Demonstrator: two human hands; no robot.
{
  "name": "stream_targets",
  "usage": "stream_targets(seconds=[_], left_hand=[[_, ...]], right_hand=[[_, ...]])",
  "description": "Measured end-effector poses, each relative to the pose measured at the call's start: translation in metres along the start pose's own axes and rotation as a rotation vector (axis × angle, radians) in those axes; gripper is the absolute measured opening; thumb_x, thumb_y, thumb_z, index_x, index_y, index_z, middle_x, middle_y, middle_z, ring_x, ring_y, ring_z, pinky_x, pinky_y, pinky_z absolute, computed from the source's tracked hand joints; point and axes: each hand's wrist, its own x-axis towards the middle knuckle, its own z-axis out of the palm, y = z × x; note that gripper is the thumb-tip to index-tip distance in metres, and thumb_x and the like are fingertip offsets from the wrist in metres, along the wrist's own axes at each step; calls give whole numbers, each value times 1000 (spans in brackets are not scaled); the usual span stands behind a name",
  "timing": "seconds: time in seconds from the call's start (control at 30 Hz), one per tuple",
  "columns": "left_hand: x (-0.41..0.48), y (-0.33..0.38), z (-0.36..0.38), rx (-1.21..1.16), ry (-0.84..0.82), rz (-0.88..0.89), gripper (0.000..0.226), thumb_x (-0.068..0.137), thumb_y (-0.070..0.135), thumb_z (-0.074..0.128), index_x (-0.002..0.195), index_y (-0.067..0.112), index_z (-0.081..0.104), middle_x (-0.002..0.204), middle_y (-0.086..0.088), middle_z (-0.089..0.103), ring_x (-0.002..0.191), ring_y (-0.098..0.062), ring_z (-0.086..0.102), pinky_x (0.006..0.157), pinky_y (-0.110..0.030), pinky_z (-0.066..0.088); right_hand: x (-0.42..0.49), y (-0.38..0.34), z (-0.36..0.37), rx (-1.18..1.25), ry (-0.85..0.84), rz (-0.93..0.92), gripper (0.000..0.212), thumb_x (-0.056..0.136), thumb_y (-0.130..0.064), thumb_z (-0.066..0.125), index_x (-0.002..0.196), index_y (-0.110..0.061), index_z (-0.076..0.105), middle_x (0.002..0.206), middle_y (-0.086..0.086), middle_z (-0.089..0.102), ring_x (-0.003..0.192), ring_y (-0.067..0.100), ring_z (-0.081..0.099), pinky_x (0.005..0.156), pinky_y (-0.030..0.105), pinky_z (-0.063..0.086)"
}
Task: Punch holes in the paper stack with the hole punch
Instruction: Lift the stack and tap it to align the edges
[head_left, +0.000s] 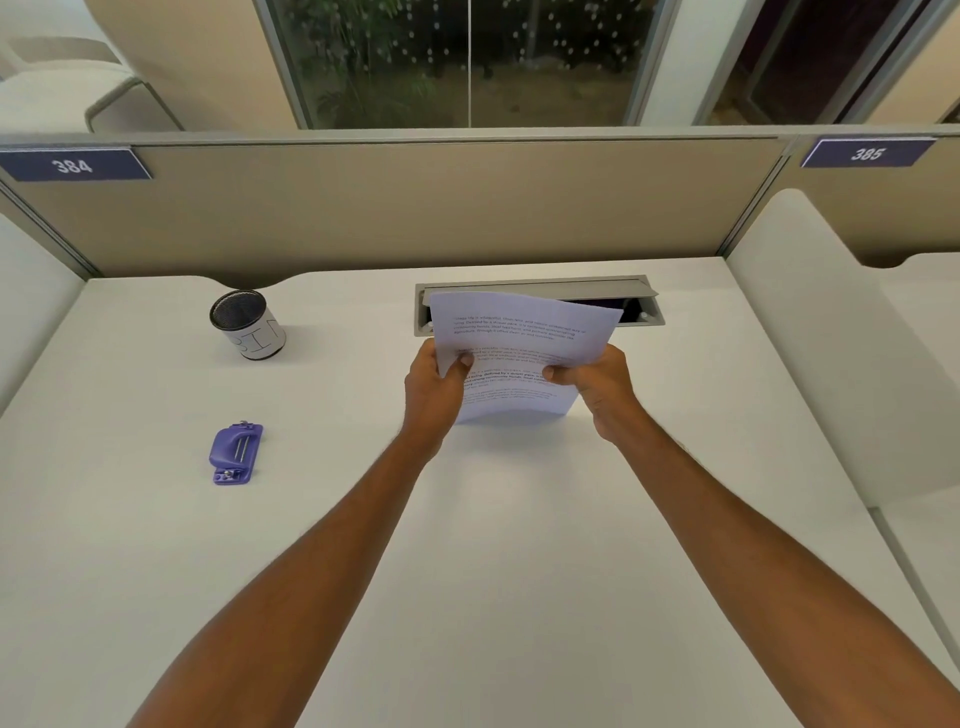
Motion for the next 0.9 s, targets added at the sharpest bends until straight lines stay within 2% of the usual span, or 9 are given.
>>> stream_targets(seconds=[0.13, 0.23, 0.37, 0.43, 0.5, 0.6, 0.67, 0.77, 0.9], left_hand=[[4, 1, -8, -75, 17, 3, 28, 111, 21, 59, 139, 19, 62, 131, -4, 73, 120, -27, 73, 101, -53, 63], [10, 0, -22, -175, 74, 1, 26, 111, 17, 58, 137, 14, 63, 130, -7, 75, 115, -24, 74, 97, -47, 63], [15, -5, -35, -343, 77, -1, 29, 114, 9, 52, 142, 8, 58, 141, -17, 69, 122, -28, 69, 102, -46, 59], [16, -6, -37, -434, 58, -20, 29, 115, 9, 49, 143, 11, 56, 138, -12, 70, 124, -26, 68, 102, -45, 60], [19, -7, -35, -544, 73, -118, 33, 115, 10, 49, 147, 8, 54, 140, -13, 68, 126, -26, 66, 105, -48, 59], [16, -11, -26, -671, 45, -215, 32, 114, 12, 52, 146, 14, 57, 144, -15, 68, 129, -28, 65, 111, -55, 55], [10, -14, -20, -711, 8, -226, 30, 113, 13, 54, 142, 20, 60, 135, -8, 72, 128, -28, 66, 107, -54, 58], [6, -19, -25, -742, -9, -216, 30, 110, 16, 61, 141, 18, 63, 129, -5, 74, 125, -26, 69, 100, -50, 62], [18, -26, -63, -642, 132, -154, 44, 101, 19, 76, 141, 8, 62, 127, -8, 73, 127, -32, 71, 102, -50, 62]], right_hand=[[-4, 9, -13, -117, -98, -23, 39, 81, 14, 82, 110, -12, 78, 105, -2, 84, 94, 17, 79, 74, 19, 61], [-10, 22, -26, -119, -125, 25, 31, 84, 11, 82, 106, -10, 77, 97, -3, 84, 88, 16, 76, 73, 22, 59], [-21, 37, -29, 54, -117, 146, 28, 87, 0, 84, 109, -17, 77, 102, -1, 82, 90, 20, 68, 82, 35, 54], [-25, 42, -21, 156, -116, 180, 29, 89, 0, 81, 111, -20, 77, 101, -5, 81, 94, 20, 67, 88, 38, 51], [-28, 44, -10, 238, -119, 176, 31, 91, 2, 78, 113, -21, 77, 100, -8, 80, 99, 18, 67, 94, 40, 50], [-30, 41, 9, 377, -155, 130, 40, 93, 4, 77, 123, -21, 74, 118, -1, 79, 115, 24, 70, 101, 42, 56], [-28, 37, 17, 459, -149, 93, 47, 90, 6, 79, 128, -21, 73, 128, 7, 78, 120, 27, 74, 100, 46, 62], [-23, 32, 19, 479, -89, 69, 48, 87, 5, 84, 127, -20, 73, 128, 11, 79, 118, 28, 77, 94, 48, 65], [-18, 27, 2, 360, -61, 59, 50, 86, 2, 86, 131, -15, 72, 128, 12, 80, 119, 30, 77, 103, 54, 62]])
